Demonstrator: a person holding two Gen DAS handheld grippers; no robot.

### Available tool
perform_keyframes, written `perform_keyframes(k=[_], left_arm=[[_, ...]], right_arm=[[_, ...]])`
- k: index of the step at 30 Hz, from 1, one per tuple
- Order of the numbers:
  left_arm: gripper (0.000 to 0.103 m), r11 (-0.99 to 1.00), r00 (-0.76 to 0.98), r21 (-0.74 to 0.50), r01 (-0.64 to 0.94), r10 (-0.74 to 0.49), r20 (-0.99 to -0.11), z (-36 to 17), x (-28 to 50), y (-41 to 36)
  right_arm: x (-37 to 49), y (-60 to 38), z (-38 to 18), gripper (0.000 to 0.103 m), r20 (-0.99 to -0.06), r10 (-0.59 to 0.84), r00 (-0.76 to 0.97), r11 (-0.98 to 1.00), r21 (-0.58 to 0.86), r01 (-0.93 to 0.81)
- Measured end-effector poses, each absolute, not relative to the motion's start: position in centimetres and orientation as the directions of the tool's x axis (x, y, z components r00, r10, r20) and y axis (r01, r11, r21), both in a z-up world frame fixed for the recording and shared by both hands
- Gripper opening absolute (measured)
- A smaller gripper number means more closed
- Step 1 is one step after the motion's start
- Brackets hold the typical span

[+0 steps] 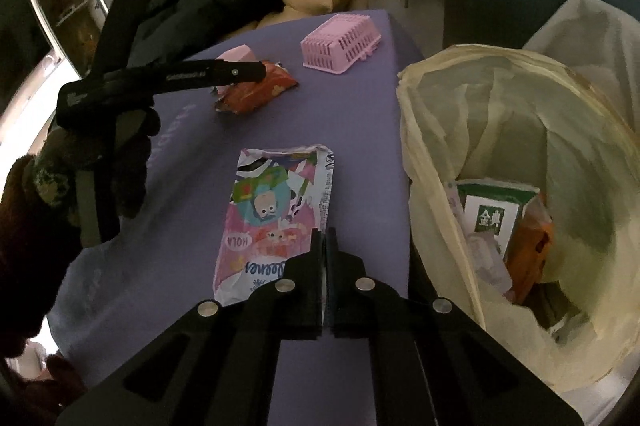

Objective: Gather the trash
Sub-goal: 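Grasp the printed cartoon wrapper with the right tool while the left tool holds the red wrapper, then lift the red wrapper with the left tool while the right tool lifts the cartoon wrapper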

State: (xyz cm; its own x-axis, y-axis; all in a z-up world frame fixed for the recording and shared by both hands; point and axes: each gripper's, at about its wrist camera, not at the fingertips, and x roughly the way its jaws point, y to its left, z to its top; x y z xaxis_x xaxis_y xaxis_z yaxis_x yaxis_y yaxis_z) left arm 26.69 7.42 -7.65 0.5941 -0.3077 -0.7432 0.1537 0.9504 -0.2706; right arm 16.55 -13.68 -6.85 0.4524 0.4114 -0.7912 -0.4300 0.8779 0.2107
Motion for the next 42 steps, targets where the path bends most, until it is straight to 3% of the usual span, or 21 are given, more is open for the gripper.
perform_keyframes(k=[6, 14, 16, 18, 19, 23, 28, 30, 35, 42], left_arm=[[0.008, 0.957, 0.612, -0.242, 0.158, -0.287, -0.737, -7.3, 23.9, 7.2], [0.004, 0.947, 0.625, -0.268, 0.175, -0.317, -0.713, -5.9, 18.1, 7.5], [0.009, 0.948, 0.663, -0.236, 0.215, -0.319, -0.677, -4.6, 17.4, 7.5], [0.050, 0.954, 0.694, -0.185, 0.234, -0.297, -0.655, -3.8, 17.8, 7.5], [0.054, 0.954, 0.698, -0.172, 0.246, -0.297, -0.652, -3.8, 18.2, 7.5], [0.055, 0.964, 0.664, -0.126, 0.233, -0.253, -0.704, -5.4, 21.7, 7.5], [0.055, 0.966, 0.586, -0.154, 0.209, -0.249, -0.771, -8.2, 25.9, 7.1], [0.048, 0.968, 0.587, -0.161, 0.193, -0.245, -0.771, -8.6, 26.3, 7.0], [0.014, 0.955, 0.618, -0.234, 0.180, -0.295, -0.729, -7.3, 25.0, 7.4], [0.013, 0.958, 0.679, -0.216, 0.188, -0.285, -0.677, -3.5, 21.1, 7.3]], right_arm=[[14.6, -14.2, -5.3, 0.004, -0.737, 0.435, 0.517, 0.867, 0.188, -0.462], [11.0, -15.3, -3.6, 0.004, -0.668, 0.487, 0.562, 0.844, 0.195, -0.500], [10.9, -15.6, -3.6, 0.004, -0.667, 0.489, 0.561, 0.845, 0.202, -0.496], [11.0, -15.8, -3.8, 0.004, -0.669, 0.493, 0.556, 0.845, 0.215, -0.490], [11.0, -15.7, -3.9, 0.004, -0.671, 0.495, 0.552, 0.843, 0.217, -0.491], [11.2, -15.1, -4.4, 0.004, -0.682, 0.496, 0.537, 0.838, 0.215, -0.501], [11.9, -15.2, -5.5, 0.004, -0.707, 0.486, 0.513, 0.843, 0.224, -0.489], [12.2, -15.4, -6.0, 0.004, -0.717, 0.482, 0.503, 0.846, 0.232, -0.480], [12.3, -15.6, -6.0, 0.004, -0.716, 0.482, 0.506, 0.847, 0.232, -0.479], [12.2, -15.4, -4.0, 0.004, -0.674, 0.502, 0.542, 0.834, 0.211, -0.510]])
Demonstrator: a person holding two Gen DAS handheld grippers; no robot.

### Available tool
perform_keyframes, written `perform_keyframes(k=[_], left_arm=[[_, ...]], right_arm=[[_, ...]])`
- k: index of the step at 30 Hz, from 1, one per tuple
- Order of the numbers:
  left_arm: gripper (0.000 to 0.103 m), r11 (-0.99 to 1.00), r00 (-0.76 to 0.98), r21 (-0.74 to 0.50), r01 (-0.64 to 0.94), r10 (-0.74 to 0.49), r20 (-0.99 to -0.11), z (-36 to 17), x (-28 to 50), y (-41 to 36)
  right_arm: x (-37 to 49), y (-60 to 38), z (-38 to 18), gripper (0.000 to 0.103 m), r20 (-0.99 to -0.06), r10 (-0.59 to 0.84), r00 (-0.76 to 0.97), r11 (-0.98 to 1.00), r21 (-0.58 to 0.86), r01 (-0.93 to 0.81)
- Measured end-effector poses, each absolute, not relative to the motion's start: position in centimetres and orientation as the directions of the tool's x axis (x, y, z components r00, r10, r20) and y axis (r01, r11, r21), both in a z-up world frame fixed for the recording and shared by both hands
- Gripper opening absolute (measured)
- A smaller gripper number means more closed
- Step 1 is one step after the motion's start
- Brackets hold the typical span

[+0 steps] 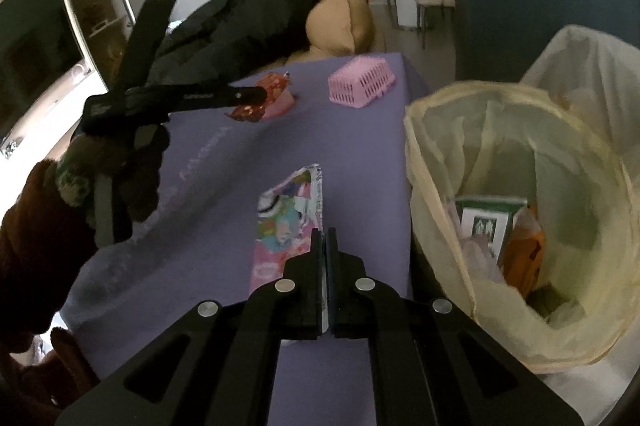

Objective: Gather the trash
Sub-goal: 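Lift the red wrapper with the left tool while the right tool lifts the cartoon wrapper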

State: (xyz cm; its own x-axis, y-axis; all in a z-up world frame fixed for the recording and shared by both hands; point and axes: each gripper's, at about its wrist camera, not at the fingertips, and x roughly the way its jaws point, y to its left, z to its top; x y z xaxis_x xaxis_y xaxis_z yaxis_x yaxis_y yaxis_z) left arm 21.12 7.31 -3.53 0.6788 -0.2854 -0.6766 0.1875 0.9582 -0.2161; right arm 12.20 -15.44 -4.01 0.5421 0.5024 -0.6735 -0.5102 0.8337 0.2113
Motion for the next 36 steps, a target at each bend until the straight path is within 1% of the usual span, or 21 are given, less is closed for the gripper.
perform_keyframes(k=[8, 15, 17, 20, 25, 33, 36], left_arm=[[0.013, 0.967, 0.765, -0.142, 0.209, -0.253, -0.592, 2.5, 16.9, 5.7], [0.013, 0.955, 0.789, -0.121, 0.270, -0.291, -0.541, 6.2, 14.8, 2.4], [0.013, 0.949, 0.791, -0.112, 0.294, -0.308, -0.529, 7.0, 14.6, 1.0], [0.014, 0.934, 0.775, -0.133, 0.332, -0.351, -0.525, 7.6, 14.7, -0.8], [0.014, 0.894, 0.722, -0.171, 0.414, -0.437, -0.536, 7.5, 15.6, -5.4], [0.014, 0.816, 0.582, -0.256, 0.519, -0.556, -0.593, 4.6, 18.1, -13.1], [0.020, 0.783, 0.525, -0.298, 0.545, -0.597, -0.606, 3.3, 19.3, -14.9]], right_arm=[[11.9, -17.1, 0.4, 0.004, -0.586, 0.508, 0.632, 0.839, 0.171, -0.517], [12.0, -21.2, 5.6, 0.004, -0.473, 0.447, 0.759, 0.883, 0.097, -0.460], [12.4, -22.5, 6.4, 0.004, -0.454, 0.426, 0.783, 0.896, 0.089, -0.436], [12.6, -24.8, 7.2, 0.004, -0.427, 0.387, 0.818, 0.916, 0.077, -0.393], [13.1, -29.0, 7.5, 0.004, -0.402, 0.319, 0.859, 0.947, 0.090, -0.309], [13.1, -34.1, 6.5, 0.004, -0.394, 0.237, 0.888, 0.971, 0.122, -0.204], [13.1, -35.5, 5.9, 0.004, -0.403, 0.225, 0.887, 0.973, 0.136, -0.185]])
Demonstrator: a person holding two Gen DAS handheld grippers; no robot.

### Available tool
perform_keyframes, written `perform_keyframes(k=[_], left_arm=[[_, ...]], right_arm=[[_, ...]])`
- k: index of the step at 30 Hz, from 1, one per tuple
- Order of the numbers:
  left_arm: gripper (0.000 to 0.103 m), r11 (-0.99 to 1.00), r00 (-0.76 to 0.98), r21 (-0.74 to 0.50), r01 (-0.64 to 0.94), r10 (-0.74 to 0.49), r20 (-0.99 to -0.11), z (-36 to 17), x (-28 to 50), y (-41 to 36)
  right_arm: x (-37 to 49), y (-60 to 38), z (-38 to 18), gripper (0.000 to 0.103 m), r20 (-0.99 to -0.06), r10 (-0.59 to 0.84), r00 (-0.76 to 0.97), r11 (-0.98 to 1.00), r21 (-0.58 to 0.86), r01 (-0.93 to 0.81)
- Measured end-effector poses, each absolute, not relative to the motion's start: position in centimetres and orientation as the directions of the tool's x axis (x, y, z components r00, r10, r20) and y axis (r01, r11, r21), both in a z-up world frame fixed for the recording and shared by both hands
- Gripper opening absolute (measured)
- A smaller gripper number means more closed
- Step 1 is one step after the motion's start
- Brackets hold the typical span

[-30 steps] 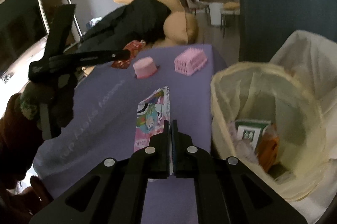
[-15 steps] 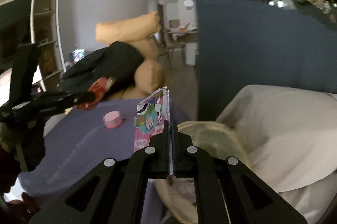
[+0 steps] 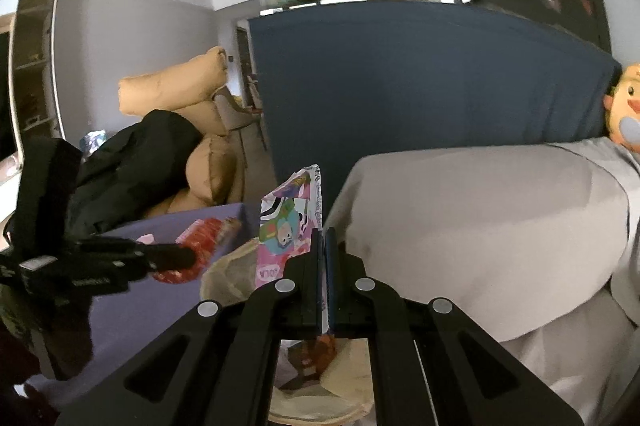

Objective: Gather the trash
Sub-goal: 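Lift the red wrapper with the left tool while the right tool lifts the cartoon wrapper, then open both tools over the trash bag, dropping the wrappers inside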

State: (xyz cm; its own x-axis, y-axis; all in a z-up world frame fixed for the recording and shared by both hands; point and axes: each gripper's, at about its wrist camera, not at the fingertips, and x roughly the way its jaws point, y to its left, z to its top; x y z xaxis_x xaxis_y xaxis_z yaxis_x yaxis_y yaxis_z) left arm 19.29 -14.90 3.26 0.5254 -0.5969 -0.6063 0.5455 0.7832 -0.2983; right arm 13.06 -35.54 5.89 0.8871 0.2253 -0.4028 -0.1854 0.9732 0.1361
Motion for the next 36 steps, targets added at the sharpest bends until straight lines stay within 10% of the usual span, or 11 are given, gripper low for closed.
perform_keyframes(k=[6, 33, 36], left_arm=[[0.041, 0.834, 0.547, -0.276, 0.478, -0.528, -0.650, 1.5, 20.2, -14.9], [0.050, 0.956, 0.728, -0.281, 0.088, -0.254, -0.636, -1.2, 7.9, -0.5], [0.053, 0.959, 0.745, -0.273, 0.077, -0.237, -0.624, -1.3, 6.6, -0.6]], right_arm=[[14.3, -35.4, 4.2, 0.004, -0.446, 0.225, 0.867, 0.973, 0.147, -0.177], [18.7, -28.1, -1.2, 0.006, -0.618, 0.191, 0.763, 0.980, 0.073, -0.186], [17.8, -28.8, -0.9, 0.022, -0.613, 0.186, 0.768, 0.982, 0.099, -0.159]])
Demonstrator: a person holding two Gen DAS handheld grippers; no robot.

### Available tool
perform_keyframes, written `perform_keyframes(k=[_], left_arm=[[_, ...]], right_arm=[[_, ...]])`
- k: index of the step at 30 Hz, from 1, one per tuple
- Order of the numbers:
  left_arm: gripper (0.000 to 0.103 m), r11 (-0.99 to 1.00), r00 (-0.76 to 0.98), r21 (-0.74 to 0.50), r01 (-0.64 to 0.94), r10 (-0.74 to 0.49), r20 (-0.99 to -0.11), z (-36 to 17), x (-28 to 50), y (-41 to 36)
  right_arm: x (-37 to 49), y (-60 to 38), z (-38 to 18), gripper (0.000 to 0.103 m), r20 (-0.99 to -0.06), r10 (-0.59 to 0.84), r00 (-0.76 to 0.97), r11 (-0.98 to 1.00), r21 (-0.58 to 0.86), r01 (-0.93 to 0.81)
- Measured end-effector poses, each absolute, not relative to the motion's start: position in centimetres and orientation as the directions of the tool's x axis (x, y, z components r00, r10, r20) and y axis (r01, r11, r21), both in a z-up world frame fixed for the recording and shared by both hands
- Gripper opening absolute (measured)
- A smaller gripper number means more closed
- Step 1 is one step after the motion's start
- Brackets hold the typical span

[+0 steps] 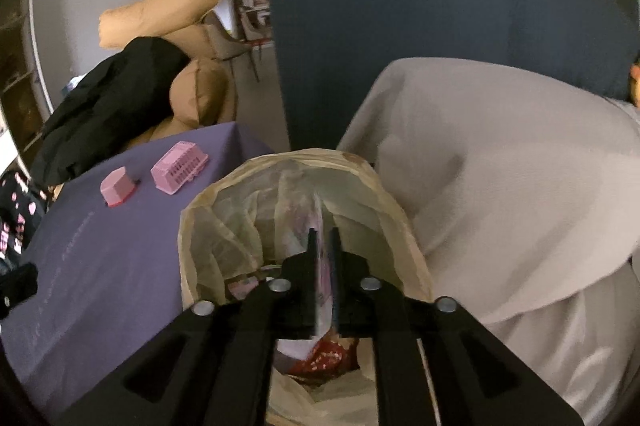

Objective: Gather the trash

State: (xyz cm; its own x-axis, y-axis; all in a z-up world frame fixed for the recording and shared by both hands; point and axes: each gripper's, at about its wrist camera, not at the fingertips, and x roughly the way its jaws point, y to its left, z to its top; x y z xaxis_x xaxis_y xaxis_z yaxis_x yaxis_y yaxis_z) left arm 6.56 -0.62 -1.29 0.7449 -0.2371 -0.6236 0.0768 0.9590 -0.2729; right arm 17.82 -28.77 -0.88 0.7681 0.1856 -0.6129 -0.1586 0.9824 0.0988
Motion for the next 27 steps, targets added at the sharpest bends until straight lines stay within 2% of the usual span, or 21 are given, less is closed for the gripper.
perform_keyframes(k=[1, 2, 6, 10, 18, 27], left_arm=[[0.054, 0.959, 0.747, -0.273, 0.072, -0.234, -0.623, -1.3, 6.2, -0.6], [0.058, 0.959, 0.747, -0.276, 0.068, -0.232, -0.622, -1.3, 5.8, -0.7], [0.075, 0.958, 0.750, -0.278, 0.066, -0.231, -0.620, -1.1, 4.4, -1.1], [0.077, 0.971, 0.773, -0.233, 0.060, -0.193, -0.604, -0.5, 2.8, -1.8], [0.077, 0.988, 0.835, -0.141, 0.062, -0.129, -0.534, 0.9, 1.0, -4.5], [0.077, 0.998, 0.833, -0.062, 0.015, -0.047, -0.552, 0.8, 0.5, -6.8]], right_arm=[[17.1, -28.8, -0.6, 0.033, -0.604, 0.200, 0.772, 0.980, 0.114, -0.164], [16.3, -28.8, -0.4, 0.037, -0.595, 0.216, 0.774, 0.976, 0.126, -0.175], [12.7, -28.2, 0.5, 0.037, -0.567, 0.257, 0.783, 0.967, 0.148, -0.210], [8.5, -26.4, 0.7, 0.037, -0.551, 0.314, 0.773, 0.949, 0.149, -0.278], [2.8, -25.1, 0.4, 0.037, -0.542, 0.304, 0.783, 0.947, 0.079, -0.313], [0.8, -27.1, -0.2, 0.037, -0.544, 0.289, 0.788, 0.951, 0.070, -0.301]])
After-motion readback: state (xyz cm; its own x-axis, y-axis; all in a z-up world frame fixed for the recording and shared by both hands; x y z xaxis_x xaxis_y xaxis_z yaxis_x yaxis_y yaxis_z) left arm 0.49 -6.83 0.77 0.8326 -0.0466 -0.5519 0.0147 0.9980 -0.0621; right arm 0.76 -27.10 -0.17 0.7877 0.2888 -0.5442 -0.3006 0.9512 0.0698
